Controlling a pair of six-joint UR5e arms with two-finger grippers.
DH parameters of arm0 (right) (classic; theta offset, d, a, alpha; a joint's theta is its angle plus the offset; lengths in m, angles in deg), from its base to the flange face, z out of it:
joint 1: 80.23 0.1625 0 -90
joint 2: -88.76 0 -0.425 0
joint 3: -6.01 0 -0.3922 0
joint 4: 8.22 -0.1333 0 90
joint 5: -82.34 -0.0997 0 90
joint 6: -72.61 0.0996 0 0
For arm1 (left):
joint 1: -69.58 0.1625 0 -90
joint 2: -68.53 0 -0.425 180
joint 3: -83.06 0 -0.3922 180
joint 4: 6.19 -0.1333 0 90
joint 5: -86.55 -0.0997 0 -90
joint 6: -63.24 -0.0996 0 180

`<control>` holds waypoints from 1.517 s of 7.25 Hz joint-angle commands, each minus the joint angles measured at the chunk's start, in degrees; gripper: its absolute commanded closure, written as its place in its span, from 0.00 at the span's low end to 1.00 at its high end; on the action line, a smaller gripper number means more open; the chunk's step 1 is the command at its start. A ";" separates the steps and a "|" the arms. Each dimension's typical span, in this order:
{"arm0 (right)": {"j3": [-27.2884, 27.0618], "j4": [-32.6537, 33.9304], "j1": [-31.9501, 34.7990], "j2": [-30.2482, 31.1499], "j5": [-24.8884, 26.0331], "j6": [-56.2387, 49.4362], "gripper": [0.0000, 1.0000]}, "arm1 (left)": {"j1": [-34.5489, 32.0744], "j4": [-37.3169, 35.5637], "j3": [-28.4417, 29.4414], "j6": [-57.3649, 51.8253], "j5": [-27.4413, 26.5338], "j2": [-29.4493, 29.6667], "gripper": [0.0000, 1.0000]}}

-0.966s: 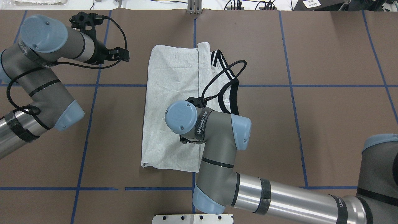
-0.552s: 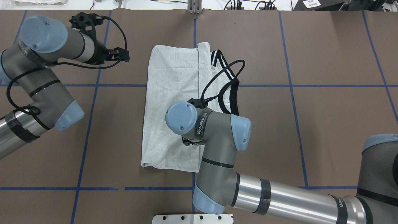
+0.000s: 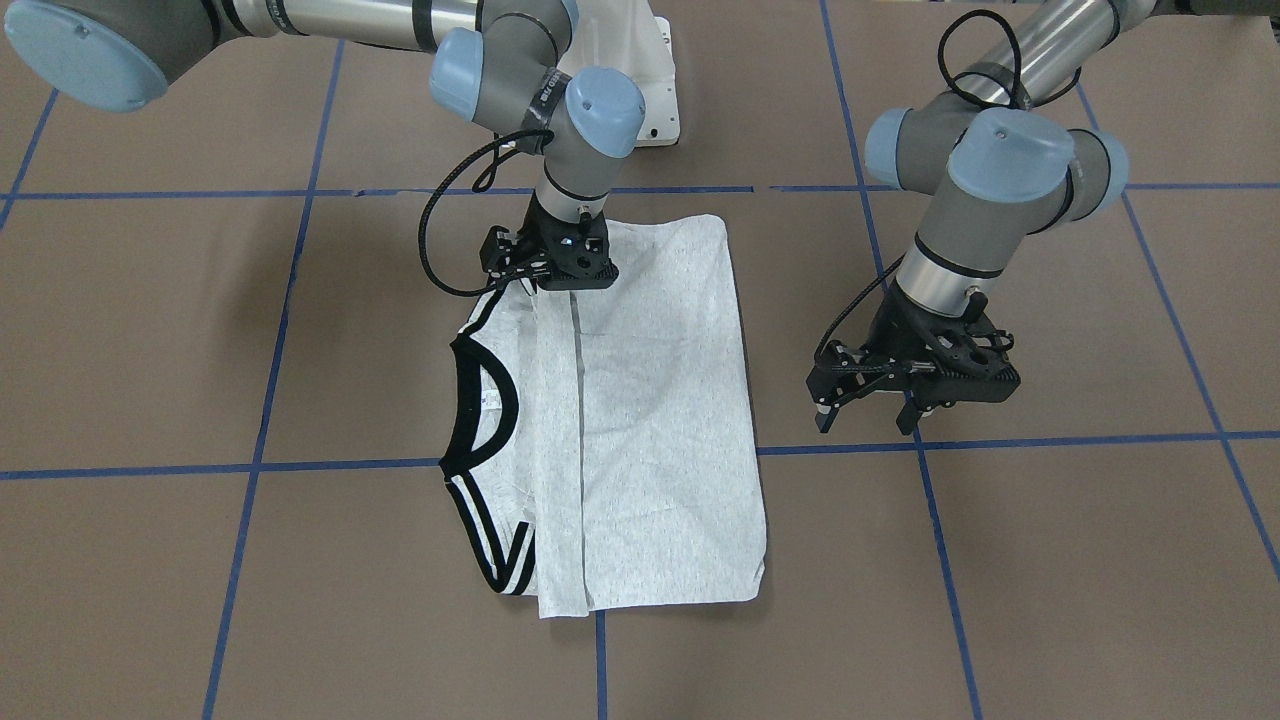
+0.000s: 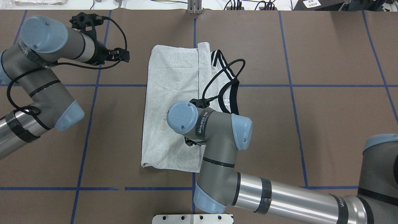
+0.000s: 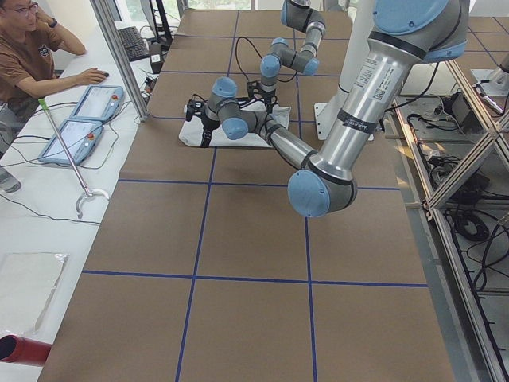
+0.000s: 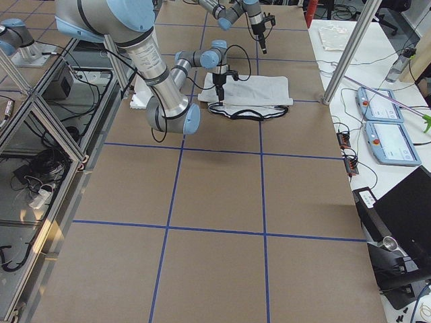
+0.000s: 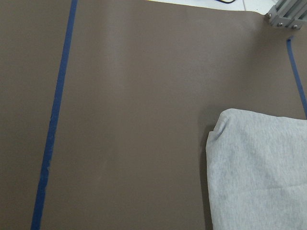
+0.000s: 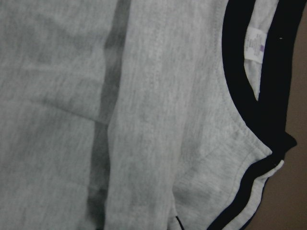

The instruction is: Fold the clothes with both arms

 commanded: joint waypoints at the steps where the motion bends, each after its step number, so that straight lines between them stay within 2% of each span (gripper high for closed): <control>1: -4.36 1.26 0.89 3.74 -0.21 -1.73 0.00 | 0.38 0.00 0.03 0.03 0.00 0.04 0.00; 4: -14.65 1.26 3.26 14.11 -0.21 -6.39 0.00 | 1.08 0.00 -0.06 0.21 -0.09 0.12 0.00; 6: -16.08 0.65 4.32 13.44 -0.82 -6.93 0.00 | 1.44 0.00 -0.59 1.34 -0.09 0.21 0.00; 8: -13.99 -4.94 5.19 11.43 -0.30 -6.93 0.00 | 1.44 0.00 -0.59 1.26 -0.09 0.21 0.00; 10: -3.74 -5.94 5.63 2.93 0.13 -7.80 0.00 | 1.44 0.00 -0.41 1.00 -0.09 0.04 0.00; 11: -0.90 -5.95 5.64 0.54 0.40 -8.50 0.00 | 1.53 0.09 -0.33 1.00 -0.09 -0.05 0.00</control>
